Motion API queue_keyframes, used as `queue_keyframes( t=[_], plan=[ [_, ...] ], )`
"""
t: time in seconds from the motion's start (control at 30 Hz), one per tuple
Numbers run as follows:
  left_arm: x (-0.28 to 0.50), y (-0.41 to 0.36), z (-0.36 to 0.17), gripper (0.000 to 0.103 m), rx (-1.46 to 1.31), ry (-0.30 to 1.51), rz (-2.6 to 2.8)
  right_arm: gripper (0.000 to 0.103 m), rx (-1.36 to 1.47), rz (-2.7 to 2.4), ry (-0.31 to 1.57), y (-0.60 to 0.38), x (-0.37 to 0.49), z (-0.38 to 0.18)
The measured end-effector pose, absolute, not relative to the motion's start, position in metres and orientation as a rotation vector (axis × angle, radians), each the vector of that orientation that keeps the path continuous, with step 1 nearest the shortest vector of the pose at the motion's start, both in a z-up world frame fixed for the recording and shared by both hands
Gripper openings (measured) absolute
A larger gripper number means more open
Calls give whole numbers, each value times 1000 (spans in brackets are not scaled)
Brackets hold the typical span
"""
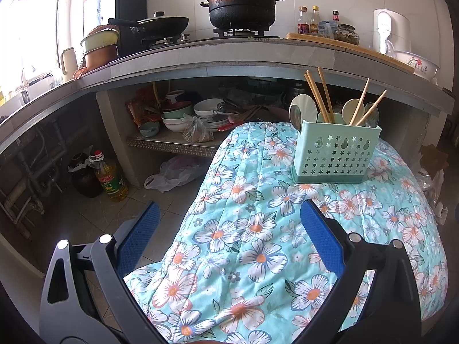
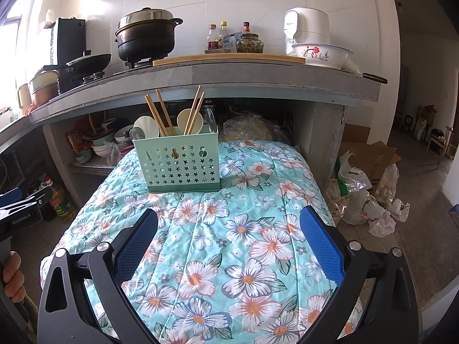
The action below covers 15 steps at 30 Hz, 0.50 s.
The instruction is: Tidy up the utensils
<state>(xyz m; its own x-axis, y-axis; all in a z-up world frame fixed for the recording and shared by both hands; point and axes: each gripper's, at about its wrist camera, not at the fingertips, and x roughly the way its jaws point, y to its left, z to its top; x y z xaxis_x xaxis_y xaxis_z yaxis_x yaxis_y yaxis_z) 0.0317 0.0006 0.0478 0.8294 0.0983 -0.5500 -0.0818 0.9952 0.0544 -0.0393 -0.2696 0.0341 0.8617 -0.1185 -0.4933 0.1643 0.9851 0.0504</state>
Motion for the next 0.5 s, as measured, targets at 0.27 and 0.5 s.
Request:
queue_keyframes(
  t=[0.27, 0.5],
  plan=[
    [31, 0, 48, 95, 29, 585, 95, 96, 92, -147, 511, -269, -39, 35],
    [31, 0, 48, 95, 28, 587, 96, 96, 91, -146, 510, -269, -39, 35]
  ],
)
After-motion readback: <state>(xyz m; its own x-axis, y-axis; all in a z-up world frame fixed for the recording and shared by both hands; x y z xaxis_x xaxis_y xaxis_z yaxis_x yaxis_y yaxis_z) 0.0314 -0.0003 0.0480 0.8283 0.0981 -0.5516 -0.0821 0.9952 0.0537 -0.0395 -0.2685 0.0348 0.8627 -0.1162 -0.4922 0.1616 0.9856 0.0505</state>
